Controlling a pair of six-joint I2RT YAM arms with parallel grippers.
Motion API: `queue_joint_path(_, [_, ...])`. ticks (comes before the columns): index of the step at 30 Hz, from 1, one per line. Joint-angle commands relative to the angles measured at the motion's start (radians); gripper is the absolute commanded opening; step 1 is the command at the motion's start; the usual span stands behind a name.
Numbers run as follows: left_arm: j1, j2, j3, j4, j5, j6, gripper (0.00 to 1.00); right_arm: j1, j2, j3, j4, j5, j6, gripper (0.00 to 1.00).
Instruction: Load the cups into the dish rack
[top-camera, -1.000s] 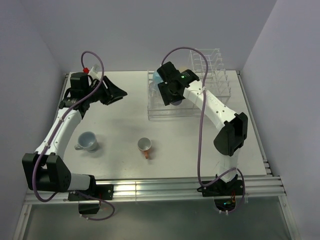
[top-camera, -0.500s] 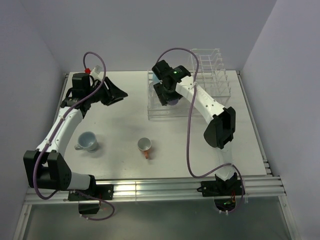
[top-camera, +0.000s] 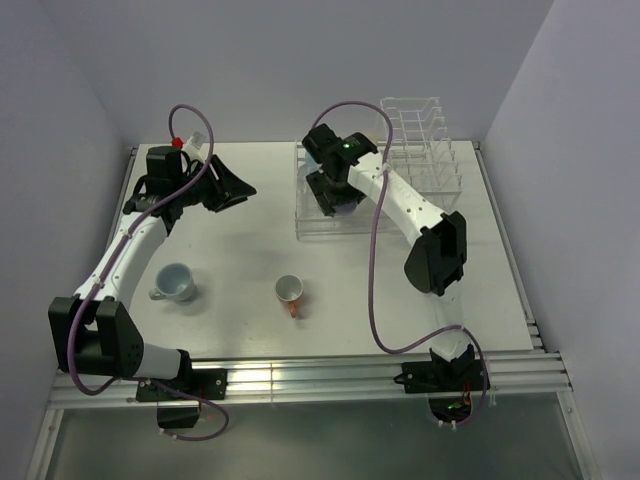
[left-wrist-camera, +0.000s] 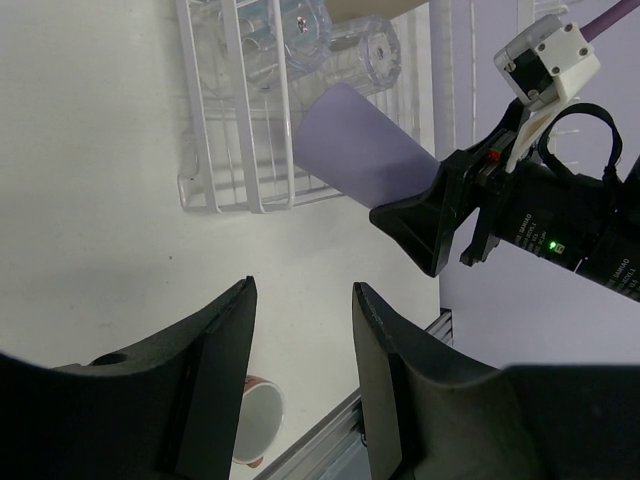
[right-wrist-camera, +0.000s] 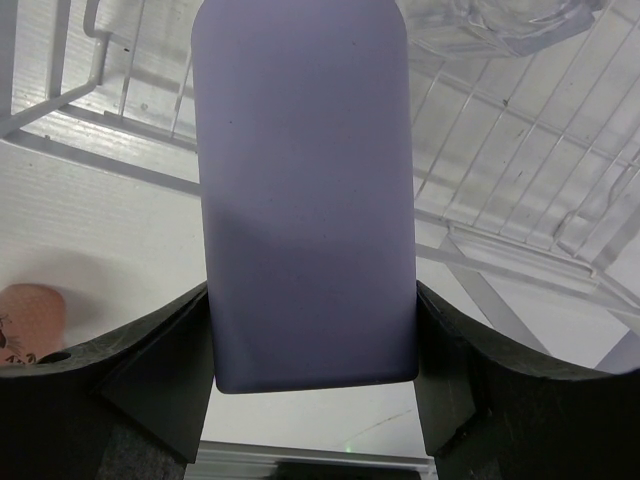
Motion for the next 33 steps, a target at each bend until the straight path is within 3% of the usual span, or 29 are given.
queue_joint_path(1, [-0.004, 0.005, -0.004, 0.003, -0.006, 0.03, 0.49, -0.007, 0.027, 0.04, -0.008, -0.01, -0.02, 0.0])
queue_joint_path(13, [-0.004, 0.014, 0.0, -0.001, -0.006, 0.036, 0.49, 0.001, 0.073, 0.08, -0.005, -0.04, -0.036, 0.02])
queue_joint_path(24, [-0.004, 0.013, -0.001, -0.006, -0.009, 0.04, 0.49, 0.016, 0.119, 0.155, 0.006, -0.017, -0.033, 0.2])
queue_joint_path(33, [-0.004, 0.016, 0.002, -0.004, -0.009, 0.042, 0.49, 0.015, 0.145, 0.17, 0.026, -0.003, -0.02, 0.25])
